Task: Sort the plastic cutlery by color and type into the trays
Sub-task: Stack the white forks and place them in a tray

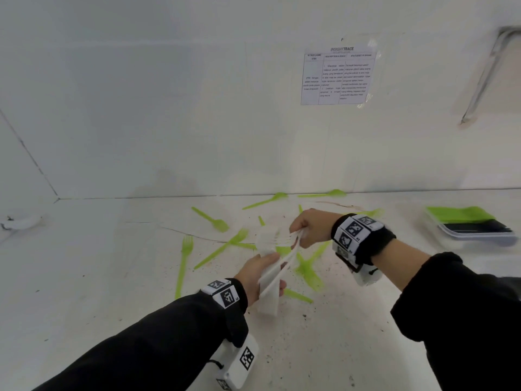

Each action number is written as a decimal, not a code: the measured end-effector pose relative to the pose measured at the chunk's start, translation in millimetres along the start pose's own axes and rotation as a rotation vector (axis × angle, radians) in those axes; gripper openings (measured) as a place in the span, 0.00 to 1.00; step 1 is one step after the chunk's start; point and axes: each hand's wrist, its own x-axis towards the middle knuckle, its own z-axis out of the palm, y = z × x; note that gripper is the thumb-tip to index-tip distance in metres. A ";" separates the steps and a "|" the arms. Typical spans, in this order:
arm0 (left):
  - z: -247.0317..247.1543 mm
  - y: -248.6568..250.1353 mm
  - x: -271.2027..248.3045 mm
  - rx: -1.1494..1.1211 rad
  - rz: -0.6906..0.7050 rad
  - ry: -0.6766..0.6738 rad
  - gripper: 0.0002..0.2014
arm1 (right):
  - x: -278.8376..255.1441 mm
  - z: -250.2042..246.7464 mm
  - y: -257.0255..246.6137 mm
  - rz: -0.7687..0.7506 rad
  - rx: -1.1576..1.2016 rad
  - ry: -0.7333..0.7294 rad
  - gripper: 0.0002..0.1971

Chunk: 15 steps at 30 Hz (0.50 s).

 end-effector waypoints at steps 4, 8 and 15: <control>11.1 -9.3 -0.5 0.042 0.124 0.084 0.05 | 5.8 8.1 0.4 -0.137 -0.057 0.150 0.13; 16.7 -11.9 2.6 -0.037 0.167 0.174 0.03 | 4.0 17.5 7.2 -0.181 0.107 0.383 0.12; 31.3 -29.1 4.3 -0.094 0.233 0.205 0.09 | -0.7 40.5 22.8 -0.050 0.145 0.479 0.19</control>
